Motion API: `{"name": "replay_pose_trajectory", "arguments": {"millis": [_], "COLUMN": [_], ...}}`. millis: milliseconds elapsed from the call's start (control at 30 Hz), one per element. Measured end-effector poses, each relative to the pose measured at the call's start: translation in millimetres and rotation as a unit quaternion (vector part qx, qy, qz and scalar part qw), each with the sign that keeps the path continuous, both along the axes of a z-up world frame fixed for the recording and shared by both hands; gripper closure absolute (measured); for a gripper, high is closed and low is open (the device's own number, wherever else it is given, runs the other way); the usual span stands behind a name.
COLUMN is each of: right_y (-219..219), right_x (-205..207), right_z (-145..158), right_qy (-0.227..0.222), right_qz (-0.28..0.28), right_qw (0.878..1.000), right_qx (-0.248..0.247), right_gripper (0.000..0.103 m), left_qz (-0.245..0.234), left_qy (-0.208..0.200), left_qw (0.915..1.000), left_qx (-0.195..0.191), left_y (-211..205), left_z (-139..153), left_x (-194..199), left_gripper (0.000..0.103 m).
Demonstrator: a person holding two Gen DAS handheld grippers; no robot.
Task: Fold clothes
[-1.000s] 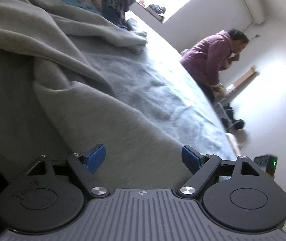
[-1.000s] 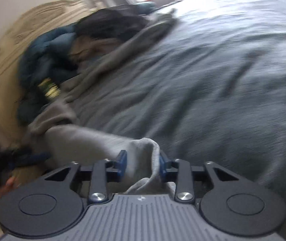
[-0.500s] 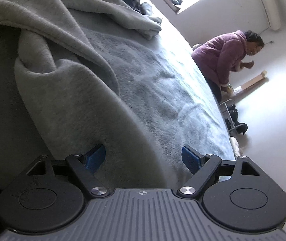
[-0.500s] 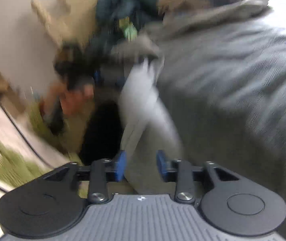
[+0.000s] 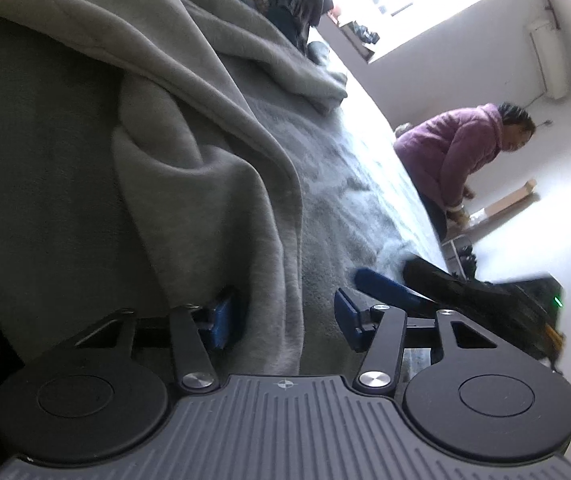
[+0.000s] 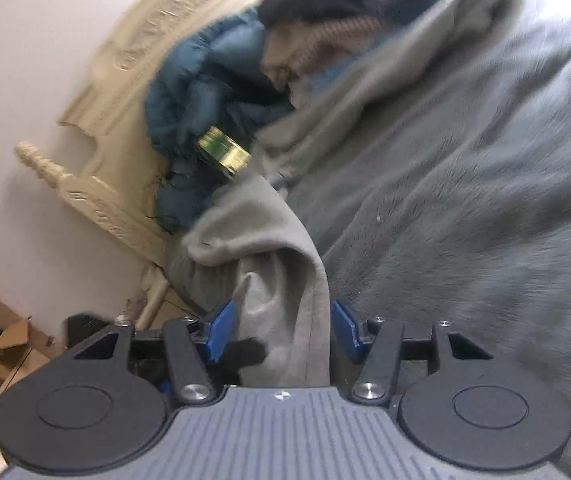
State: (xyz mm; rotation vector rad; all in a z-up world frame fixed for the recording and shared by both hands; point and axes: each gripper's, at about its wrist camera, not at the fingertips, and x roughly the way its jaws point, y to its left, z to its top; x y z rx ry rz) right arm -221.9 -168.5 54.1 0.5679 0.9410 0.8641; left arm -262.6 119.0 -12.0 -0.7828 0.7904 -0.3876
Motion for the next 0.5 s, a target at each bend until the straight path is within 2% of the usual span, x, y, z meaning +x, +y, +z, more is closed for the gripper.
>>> {"name": "replay_pose_trajectory", "arguments": {"millis": [100,167,233,300,500], "right_y": [25,38,46,47,49], "right_x": [15,20,20,19,17], "right_z": [-12,-24,-30,-30,25], "right_qy": [0.013,0.026,0.028,0.025,-0.048], "right_qz": [-0.004,0.003,0.003,-0.005,-0.016], "right_qw": [0.999,0.998,0.997,0.997,0.997], "right_qx": [-0.039,-0.055,-0.07,-0.074,-0.063], "right_gripper": [0.051,0.06,0.086,0.098,0.098], "left_qz": [0.01,0.016,0.02,0.022,0.014], "left_qy": [-0.008,-0.009,-0.01,-0.012,-0.027], "left_qw": [0.9999,0.9998,0.9996,0.9993,0.9986], "left_qx": [-0.007,-0.012,-0.02,-0.028,-0.043], "left_y": [12,19,24,29,34], "left_z": [-3,-6,-8,-10,-2], "left_x": [-7,-10,-11,-11,2], "left_gripper": [0.061,0.066,0.066,0.067,0.066]}}
